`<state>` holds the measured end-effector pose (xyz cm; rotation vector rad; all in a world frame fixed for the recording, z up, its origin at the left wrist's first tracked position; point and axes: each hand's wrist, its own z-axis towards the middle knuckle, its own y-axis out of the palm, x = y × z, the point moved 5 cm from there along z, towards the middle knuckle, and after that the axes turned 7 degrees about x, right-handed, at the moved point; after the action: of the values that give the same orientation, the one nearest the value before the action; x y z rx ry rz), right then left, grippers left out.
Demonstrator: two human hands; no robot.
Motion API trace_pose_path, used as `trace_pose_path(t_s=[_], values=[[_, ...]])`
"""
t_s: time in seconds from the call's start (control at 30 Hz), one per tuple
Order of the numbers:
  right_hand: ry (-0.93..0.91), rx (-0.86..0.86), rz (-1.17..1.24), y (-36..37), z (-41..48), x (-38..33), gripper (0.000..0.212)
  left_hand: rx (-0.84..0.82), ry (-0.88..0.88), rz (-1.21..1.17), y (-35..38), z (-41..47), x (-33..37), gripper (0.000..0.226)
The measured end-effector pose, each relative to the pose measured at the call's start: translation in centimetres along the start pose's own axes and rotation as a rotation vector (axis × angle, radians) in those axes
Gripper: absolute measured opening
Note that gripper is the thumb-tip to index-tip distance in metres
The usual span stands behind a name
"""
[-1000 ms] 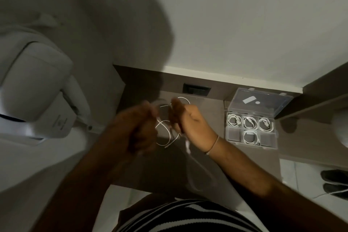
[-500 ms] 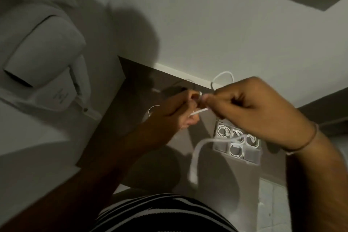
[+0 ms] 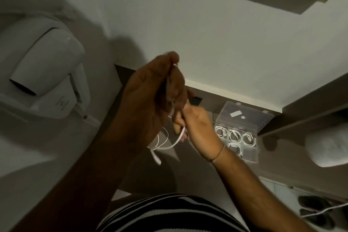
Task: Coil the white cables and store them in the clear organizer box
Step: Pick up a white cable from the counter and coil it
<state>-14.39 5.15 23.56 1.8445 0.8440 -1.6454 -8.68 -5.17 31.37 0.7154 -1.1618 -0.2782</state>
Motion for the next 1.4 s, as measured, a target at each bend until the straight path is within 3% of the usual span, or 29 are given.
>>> trace_pose_path(t_s=[0.1, 0.2, 0.3, 0.4, 0.47, 0.57, 0.63, 0.67, 0.73, 0.8, 0.87, 0.97, 1.07, 1.13, 1.27, 1.33, 1.4], values=[[-0.046, -0.199, -0.103, 1.1, -2.1, -0.1, 0.038, 0.203, 0.09, 0.326, -2.7, 0.8, -0.2, 0.022], [-0.113, -0.271, -0.549, 0.1, -2.5, -2.5, 0.01, 0.256, 0.112, 0.718, -3.1, 0.8, -1.8, 0.019], [-0.083, -0.281, -1.023, -2.0, -3.2, -5.2, 0.019, 0.18, -0.008, 1.082, -2.6, 0.3, -4.5, 0.026], [-0.106, -0.185, -1.24, -4.3, -4.2, -8.6, 0.027, 0.159, -0.051, 1.169, -2.8, -1.1, -5.3, 0.022], [-0.178, -0.115, -1.308, -5.5, -4.5, -10.9, 0.026, 0.011, -0.095, 1.213, -3.1, -2.2, -5.6, 0.026], [-0.456, -0.062, -1.293, -6.2, -3.4, -12.6, 0.021, -0.152, -0.29, 0.798, -2.5, -3.9, -6.0, 0.056], [-0.601, 0.005, -1.219, -6.3, -1.7, -12.1, 0.017, -0.263, -0.32, 0.598, -1.4, -5.0, -6.0, 0.058], [-0.626, 0.01, -1.165, -5.8, -0.8, -11.2, 0.016, -0.238, -0.305, 0.499, -1.0, -5.2, -5.5, 0.052], [-0.587, -0.021, -1.006, -4.3, 0.2, -8.3, 0.021, -0.122, -0.291, 0.243, -0.8, -4.9, -4.2, 0.043], [-0.453, 0.012, -0.793, -2.6, -0.2, -5.2, 0.026, -0.113, -0.265, -0.078, -0.2, -4.1, -2.8, 0.041], [-0.288, 0.029, -0.575, -0.7, -1.7, -2.0, 0.029, -0.03, -0.236, -0.208, -0.3, -3.2, -1.6, 0.044], [-0.07, -0.135, -0.362, 1.9, -5.0, 1.2, 0.035, 0.234, -0.029, -0.009, -2.2, -1.9, 0.3, 0.043], [-0.133, -0.198, -0.573, 1.4, -7.5, -0.1, 0.036, 0.448, 0.237, 0.408, -4.6, -0.6, 2.1, 0.028], [-0.212, -0.233, -0.762, 0.7, -8.5, -2.4, 0.033, 0.525, 0.29, 0.735, -6.3, 0.0, 2.0, 0.024], [-0.247, -0.396, -1.046, 0.5, -10.2, -7.0, 0.026, 0.437, 0.171, 1.047, -8.7, 0.1, -1.8, 0.022], [-0.247, -0.44, -1.031, -0.2, -10.4, -9.7, 0.023, 0.312, 0.03, 1.053, -8.8, -0.4, -4.5, 0.025], [-0.294, -0.439, -0.858, -1.4, -9.8, -13.0, 0.018, 0.227, -0.062, 1.107, -8.6, -1.7, -6.1, 0.032]])
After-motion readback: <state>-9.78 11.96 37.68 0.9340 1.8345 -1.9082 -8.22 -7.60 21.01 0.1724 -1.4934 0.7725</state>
